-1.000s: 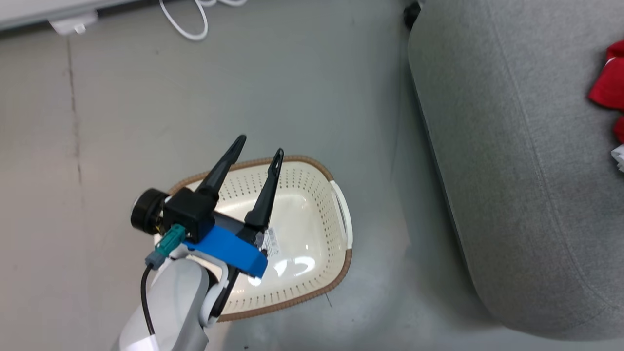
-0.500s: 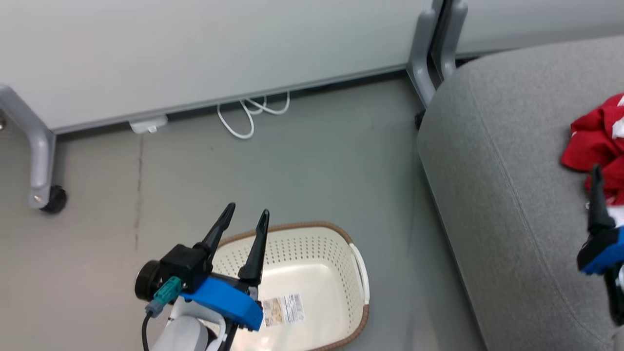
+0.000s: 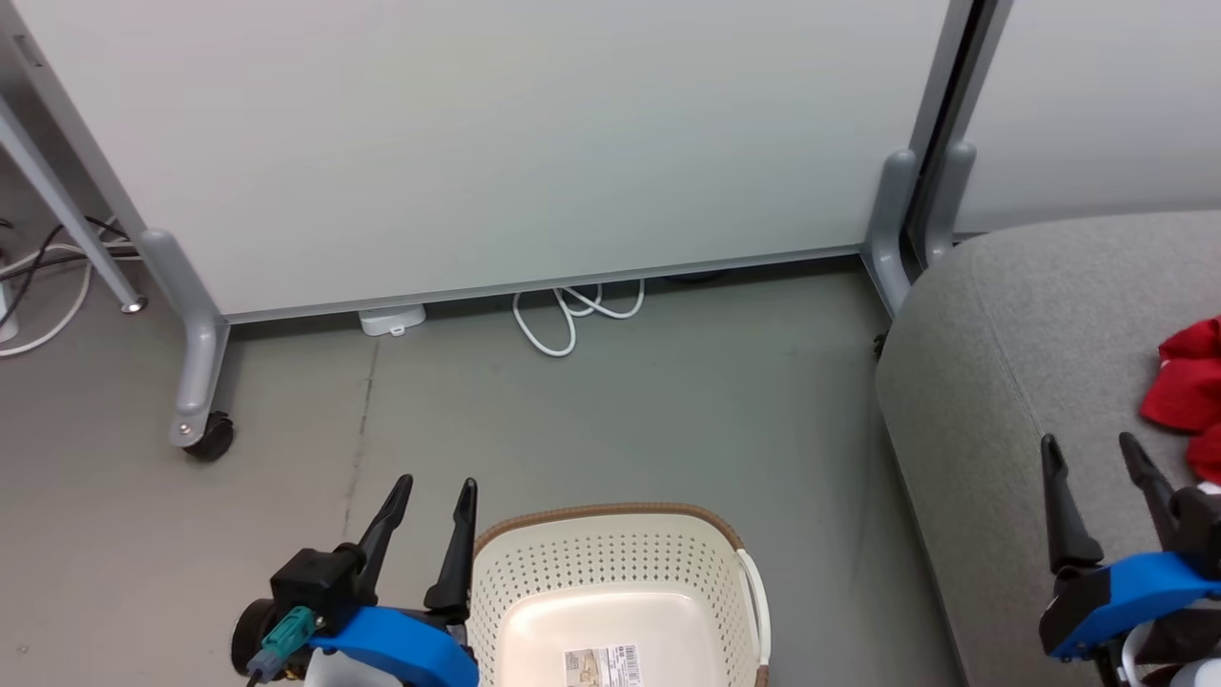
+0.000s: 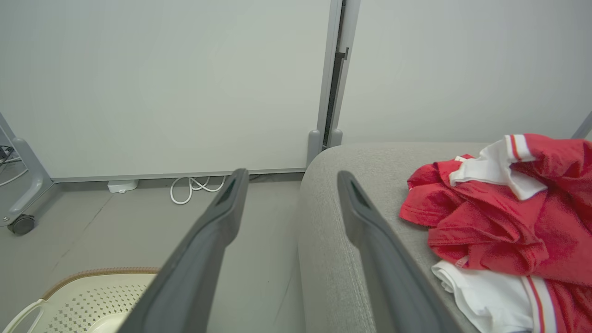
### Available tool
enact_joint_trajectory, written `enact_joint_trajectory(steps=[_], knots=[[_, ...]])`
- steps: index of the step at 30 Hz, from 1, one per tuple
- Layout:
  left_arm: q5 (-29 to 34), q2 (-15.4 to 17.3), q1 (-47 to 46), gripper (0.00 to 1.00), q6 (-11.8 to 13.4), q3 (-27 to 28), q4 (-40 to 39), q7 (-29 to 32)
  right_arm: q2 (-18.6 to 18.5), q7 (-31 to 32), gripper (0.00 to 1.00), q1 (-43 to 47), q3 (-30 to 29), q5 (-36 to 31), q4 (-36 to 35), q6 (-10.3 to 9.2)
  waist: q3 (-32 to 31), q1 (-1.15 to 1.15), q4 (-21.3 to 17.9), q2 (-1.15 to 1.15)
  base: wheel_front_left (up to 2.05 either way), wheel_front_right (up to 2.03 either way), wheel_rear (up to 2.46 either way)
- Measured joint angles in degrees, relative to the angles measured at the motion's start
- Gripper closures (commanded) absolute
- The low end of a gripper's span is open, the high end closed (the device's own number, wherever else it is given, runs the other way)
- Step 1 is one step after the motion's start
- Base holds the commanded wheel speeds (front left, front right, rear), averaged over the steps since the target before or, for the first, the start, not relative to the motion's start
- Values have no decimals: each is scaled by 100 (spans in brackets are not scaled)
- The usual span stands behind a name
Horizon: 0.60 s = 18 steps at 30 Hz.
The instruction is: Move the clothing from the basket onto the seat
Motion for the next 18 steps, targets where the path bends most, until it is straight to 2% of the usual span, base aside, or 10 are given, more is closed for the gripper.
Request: enact_joint_trajectory(steps=[6, 18], knots=[[-29, 7, 108, 0, 0, 271, 119, 1, 182, -102, 0, 307, 238, -2, -216, 0, -103, 0, 187, 0, 0, 0, 0], [26, -52, 164, 0, 0, 637, 255, 1, 326, -347, 0, 576, 549, 114, -136, 0, -125, 1, 377, 0, 0, 0, 0]])
